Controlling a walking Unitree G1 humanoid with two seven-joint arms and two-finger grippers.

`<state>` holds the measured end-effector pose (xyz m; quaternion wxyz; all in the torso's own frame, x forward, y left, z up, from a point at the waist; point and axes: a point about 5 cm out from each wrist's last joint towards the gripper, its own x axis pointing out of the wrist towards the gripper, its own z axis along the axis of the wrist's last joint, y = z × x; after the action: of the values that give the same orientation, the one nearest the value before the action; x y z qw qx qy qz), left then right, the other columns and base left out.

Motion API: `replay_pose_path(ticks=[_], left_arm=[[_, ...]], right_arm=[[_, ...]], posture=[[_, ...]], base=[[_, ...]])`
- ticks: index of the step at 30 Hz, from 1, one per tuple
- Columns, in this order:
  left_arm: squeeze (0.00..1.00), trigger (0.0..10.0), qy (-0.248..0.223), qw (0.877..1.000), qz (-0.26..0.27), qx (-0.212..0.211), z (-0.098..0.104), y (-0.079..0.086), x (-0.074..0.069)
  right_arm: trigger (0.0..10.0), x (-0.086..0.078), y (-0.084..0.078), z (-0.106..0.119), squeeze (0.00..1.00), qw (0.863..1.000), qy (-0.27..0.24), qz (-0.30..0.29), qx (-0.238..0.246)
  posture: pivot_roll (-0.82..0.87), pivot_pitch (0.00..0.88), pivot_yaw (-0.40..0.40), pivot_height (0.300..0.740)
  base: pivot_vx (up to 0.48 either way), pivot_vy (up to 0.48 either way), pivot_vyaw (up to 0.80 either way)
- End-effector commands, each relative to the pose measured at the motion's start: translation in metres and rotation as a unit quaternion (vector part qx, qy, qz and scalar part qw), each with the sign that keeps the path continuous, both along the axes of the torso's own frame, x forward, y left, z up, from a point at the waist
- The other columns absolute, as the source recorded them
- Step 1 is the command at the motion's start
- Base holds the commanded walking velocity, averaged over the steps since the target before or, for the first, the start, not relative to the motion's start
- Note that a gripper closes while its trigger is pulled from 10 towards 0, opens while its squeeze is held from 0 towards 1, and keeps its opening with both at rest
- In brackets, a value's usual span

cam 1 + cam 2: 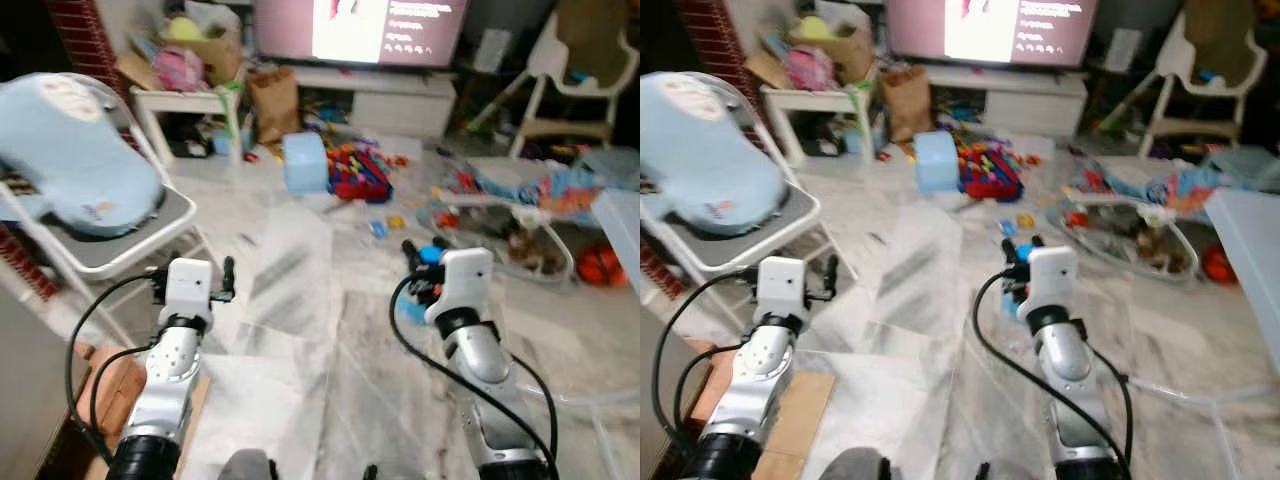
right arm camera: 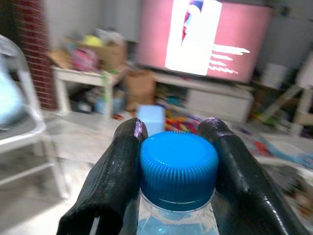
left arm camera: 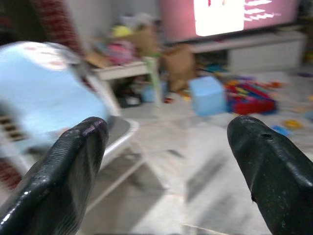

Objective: Restocking fridge

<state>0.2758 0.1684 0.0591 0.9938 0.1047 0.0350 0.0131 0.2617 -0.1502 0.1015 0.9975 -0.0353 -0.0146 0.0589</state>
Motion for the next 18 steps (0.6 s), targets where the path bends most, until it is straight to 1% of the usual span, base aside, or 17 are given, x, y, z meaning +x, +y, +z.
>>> replay_pose_path(ticks=[1, 6, 8, 10, 12, 18], left_arm=[[0.00, 10.0, -0.001, 1.000, 0.000, -0.001, 0.0001, -0.0031, 0.0009], [0.00, 10.0, 0.007, 1.000, 0.012, -0.003, -0.0010, 0.0000, 0.0023], [0.00, 10.0, 0.010, 1.000, 0.015, 0.001, -0.0012, 0.0006, 0.0040], [0.00, 10.0, 0.014, 1.000, 0.023, 0.000, -0.0023, 0.0020, 0.0050], [0.00, 10.0, 0.015, 1.000, 0.026, 0.008, -0.0030, 0.0031, 0.0055], [0.00, 10.0, 0.019, 0.999, 0.046, 0.014, -0.0049, 0.0058, 0.0064]], right_arm=[[10.0, 0.0053, -0.0026, 0.0110, 0.00, 1.000, -0.023, 0.001, -0.004], [10.0, 0.0046, -0.0014, 0.0115, 0.00, 1.000, -0.024, 0.004, -0.001], [10.0, 0.0045, -0.0010, 0.0113, 0.00, 1.000, -0.024, 0.006, 0.000], [10.0, 0.0048, -0.0009, 0.0117, 0.00, 1.000, -0.024, 0.007, 0.002], [10.0, 0.0050, -0.0010, 0.0120, 0.00, 1.000, -0.025, 0.008, 0.003], [10.0, 0.0060, -0.0009, 0.0134, 0.00, 1.000, -0.027, 0.013, 0.003]], posture=[[0.05, 0.000, -0.003, 0.740], [0.04, 0.000, 0.000, 0.740], [0.04, 0.000, -0.001, 0.740], [0.04, 0.000, -0.001, 0.740], [0.04, 0.000, 0.000, 0.740], [0.04, 0.000, -0.001, 0.740]], base=[[0.000, 0.000, 0.80], [0.000, 0.000, 0.80], [0.000, 0.302, 0.80], [0.000, 0.480, 0.80], [0.000, 0.480, 0.62], [0.000, 0.480, 0.00]])
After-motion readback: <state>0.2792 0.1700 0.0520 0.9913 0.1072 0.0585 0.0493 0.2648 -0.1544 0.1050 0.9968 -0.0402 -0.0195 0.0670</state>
